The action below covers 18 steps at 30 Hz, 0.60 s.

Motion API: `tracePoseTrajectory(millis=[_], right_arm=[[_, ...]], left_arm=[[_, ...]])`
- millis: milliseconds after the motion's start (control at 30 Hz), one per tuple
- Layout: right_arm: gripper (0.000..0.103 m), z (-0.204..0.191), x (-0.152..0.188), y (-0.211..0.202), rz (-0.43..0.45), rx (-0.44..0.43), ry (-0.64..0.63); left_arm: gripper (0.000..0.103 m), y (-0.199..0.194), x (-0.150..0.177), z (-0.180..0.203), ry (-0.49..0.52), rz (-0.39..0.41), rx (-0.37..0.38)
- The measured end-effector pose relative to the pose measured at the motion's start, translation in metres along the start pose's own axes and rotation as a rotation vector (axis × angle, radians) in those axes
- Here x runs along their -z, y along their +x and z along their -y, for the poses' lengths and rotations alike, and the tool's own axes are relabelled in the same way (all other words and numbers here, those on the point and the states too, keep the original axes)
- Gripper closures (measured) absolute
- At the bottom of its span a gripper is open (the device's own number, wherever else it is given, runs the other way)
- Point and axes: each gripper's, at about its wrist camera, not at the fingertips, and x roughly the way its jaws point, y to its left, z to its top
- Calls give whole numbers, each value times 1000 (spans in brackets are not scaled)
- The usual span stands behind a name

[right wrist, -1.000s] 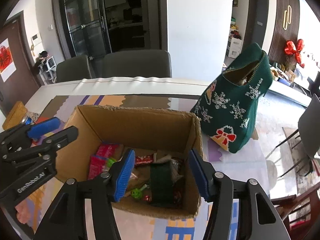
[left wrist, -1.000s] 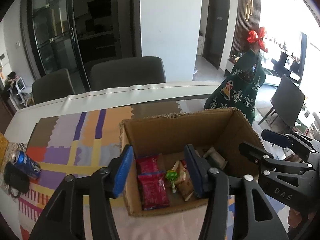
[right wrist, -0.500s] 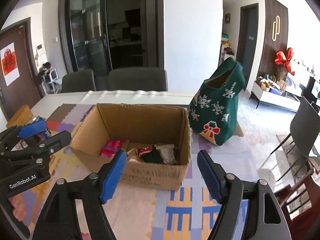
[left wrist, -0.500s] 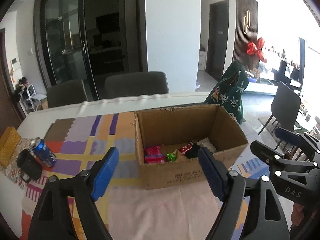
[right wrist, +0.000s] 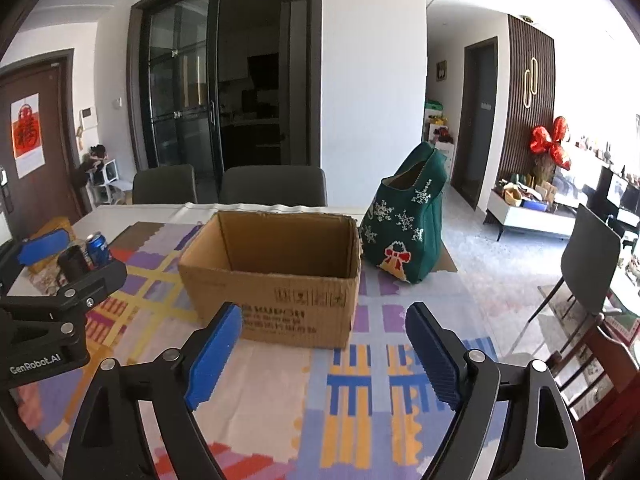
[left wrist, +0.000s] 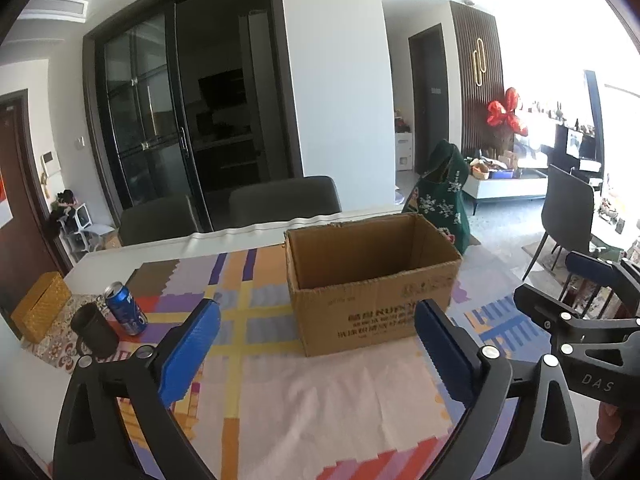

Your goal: Organize snacks

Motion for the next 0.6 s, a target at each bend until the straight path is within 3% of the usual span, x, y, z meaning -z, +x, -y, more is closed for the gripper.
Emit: tracePoseTrajectory(millis=[367,600], right_arm=[[15,-2,42,-57,73,41,-25],[14,-10,56,-83,100,16,-28]], left_arm=[[0,-48,38,0,-37,8,0],[0,-71,54,1,-37,5,-1]])
